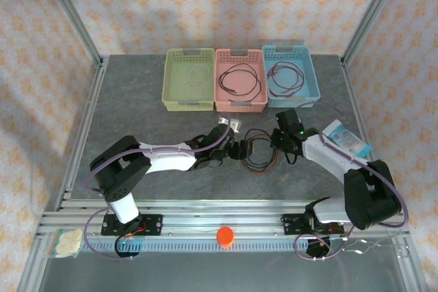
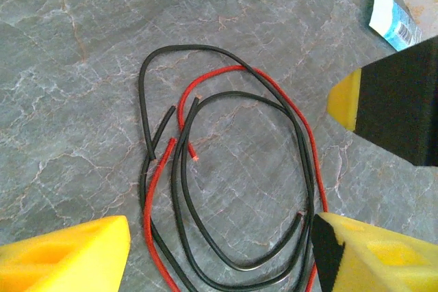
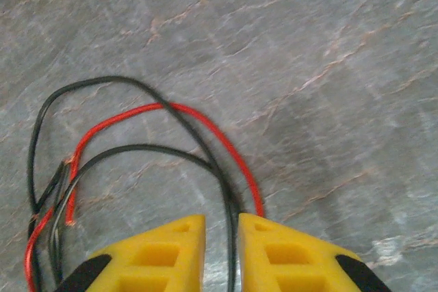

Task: Untangle the cables

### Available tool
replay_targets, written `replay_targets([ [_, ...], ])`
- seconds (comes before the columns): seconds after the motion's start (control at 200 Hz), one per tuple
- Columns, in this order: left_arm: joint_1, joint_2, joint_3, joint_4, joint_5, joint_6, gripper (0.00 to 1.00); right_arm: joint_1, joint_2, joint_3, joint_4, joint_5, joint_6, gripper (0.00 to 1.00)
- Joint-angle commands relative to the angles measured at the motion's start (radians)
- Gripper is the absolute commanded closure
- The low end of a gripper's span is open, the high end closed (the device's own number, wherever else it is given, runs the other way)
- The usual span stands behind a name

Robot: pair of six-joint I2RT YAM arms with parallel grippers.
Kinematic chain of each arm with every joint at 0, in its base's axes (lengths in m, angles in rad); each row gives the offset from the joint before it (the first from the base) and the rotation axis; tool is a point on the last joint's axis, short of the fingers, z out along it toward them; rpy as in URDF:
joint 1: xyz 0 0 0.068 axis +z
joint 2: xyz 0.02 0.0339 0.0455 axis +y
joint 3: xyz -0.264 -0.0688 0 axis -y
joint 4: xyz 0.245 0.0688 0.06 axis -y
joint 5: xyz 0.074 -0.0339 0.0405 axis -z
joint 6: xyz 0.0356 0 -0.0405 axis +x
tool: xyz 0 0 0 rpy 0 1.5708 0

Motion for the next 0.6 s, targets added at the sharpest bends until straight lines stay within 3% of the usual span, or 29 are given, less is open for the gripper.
replay_targets([
  [0.0,-0.003,-0.006,-0.024,0.066,-0.014,-0.059,0.29,0.018,0.030,0.007,-0.006,-0.009,0.010,0.81],
  [0.596,0.001,0.008,-0.014,0.062,-0.005,-0.062,0.30,0.027,0.135,0.002,0.021,0.041,0.017,0.84],
])
